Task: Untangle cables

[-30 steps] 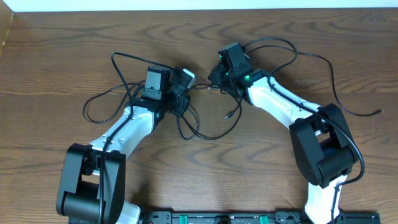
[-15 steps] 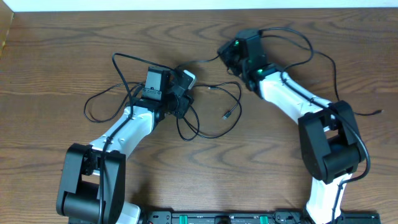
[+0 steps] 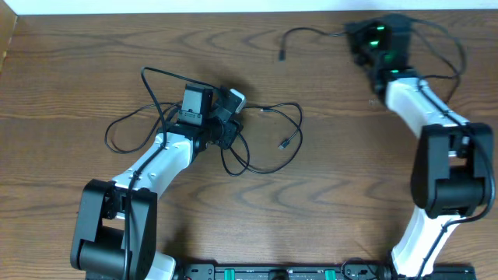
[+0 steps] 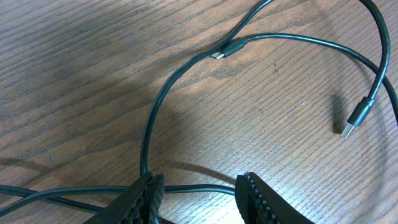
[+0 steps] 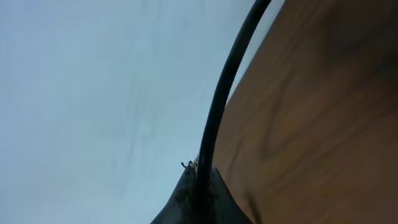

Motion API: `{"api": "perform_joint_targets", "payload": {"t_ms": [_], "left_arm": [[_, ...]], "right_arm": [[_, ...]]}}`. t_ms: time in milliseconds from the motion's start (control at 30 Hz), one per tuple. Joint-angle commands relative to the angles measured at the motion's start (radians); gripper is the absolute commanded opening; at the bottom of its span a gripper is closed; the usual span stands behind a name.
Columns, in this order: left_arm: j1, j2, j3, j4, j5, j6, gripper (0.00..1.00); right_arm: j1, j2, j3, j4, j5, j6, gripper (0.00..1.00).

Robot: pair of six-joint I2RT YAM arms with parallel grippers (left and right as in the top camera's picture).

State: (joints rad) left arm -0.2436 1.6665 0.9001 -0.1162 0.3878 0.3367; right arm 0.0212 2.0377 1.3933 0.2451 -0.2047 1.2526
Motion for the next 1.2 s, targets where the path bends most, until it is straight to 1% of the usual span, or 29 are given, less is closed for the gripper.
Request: {"api": "perform_joint_targets", "payload": {"t_ms": [0,167,300,333,367,400,467,533,567,633,667,733,767,800,833,900,1033,1067,1167], "left_arm": [[0.004,0.000,-0.002,-0.003,0.012,-0.001,0.43],[0.004,0.000,-0.002,-0.002,0.013,-0.001,0.43],[0.004,0.000,-0.002,-0.001,0.013,-0.001,0.43],[0.004,0.000,-0.002,0.003,0.013,-0.001,0.45],[0.004,0.000,-0.002,0.006,0.013,-0.001,0.45],[0.004,0.000,-0.002,0.012,0.013,-0.002,0.45],[0.004,0.000,-0.002,0.023,0.013,-0.002,0.45],[0.004,0.000,-0.002,0.028,0.013,-0.002,0.45],[0.004,0.000,-0.002,0.027,0.013,-0.002,0.45],[0.004,0.000,-0.002,0.027,0.013,-0.002,0.45],[0.004,0.000,-0.002,0.027,0.013,-0.002,0.45],[0.004,0.000,-0.002,0.027,0.013,-0.002,0.46],[0.004,0.000,-0.002,0.027,0.013,-0.002,0.50],[0.004,0.000,-0.002,0.027,0.013,-0.002,0.55],[0.004,0.000,-0.002,0.027,0.013,-0.002,0.59],[0.004,0.000,-0.002,0.026,0.013,-0.002,0.69],[0.004,0.000,-0.002,0.023,0.013,-0.002,0.91],[0.004,0.000,-0.002,0.020,0.013,-0.002,0.92],[0.004,0.000,-0.002,0.019,0.013,-0.002,0.92]], "right_arm": [[-0.082,-0.042,0.002,0.000,-0.024,-0.137,0.01],[-0.217,-0.050,0.004,0.002,-0.008,-0.236,0.01],[-0.299,-0.050,0.004,-0.007,0.107,-0.346,0.01],[-0.323,-0.050,0.004,-0.030,0.148,-0.372,0.13],[-0.336,-0.050,0.004,-0.041,0.150,-0.388,0.20],[-0.348,-0.050,0.004,-0.055,0.150,-0.398,0.25],[-0.365,-0.050,0.004,-0.093,0.153,-0.397,0.31],[-0.382,-0.050,0.004,-0.131,0.150,-0.396,0.41],[-0.389,-0.050,0.004,-0.144,0.139,-0.393,0.54],[-0.397,-0.050,0.004,-0.164,0.080,-0.394,0.75],[-0.400,-0.050,0.004,-0.171,0.039,-0.395,0.80],[-0.401,-0.050,0.004,-0.186,-0.054,-0.420,0.99],[-0.400,-0.050,0.004,-0.196,-0.105,-0.440,0.99],[-0.399,-0.050,0.004,-0.236,-0.201,-0.468,0.99],[-0.399,-0.050,0.004,-0.269,-0.240,-0.473,0.99],[-0.399,-0.050,0.004,-0.337,-0.290,-0.505,0.99],[-0.398,-0.068,0.004,-0.488,-0.315,-0.653,0.99],[-0.397,-0.092,0.004,-0.584,-0.274,-0.712,0.99],[-0.397,-0.149,0.004,-0.729,-0.150,-0.794,0.99]]}}
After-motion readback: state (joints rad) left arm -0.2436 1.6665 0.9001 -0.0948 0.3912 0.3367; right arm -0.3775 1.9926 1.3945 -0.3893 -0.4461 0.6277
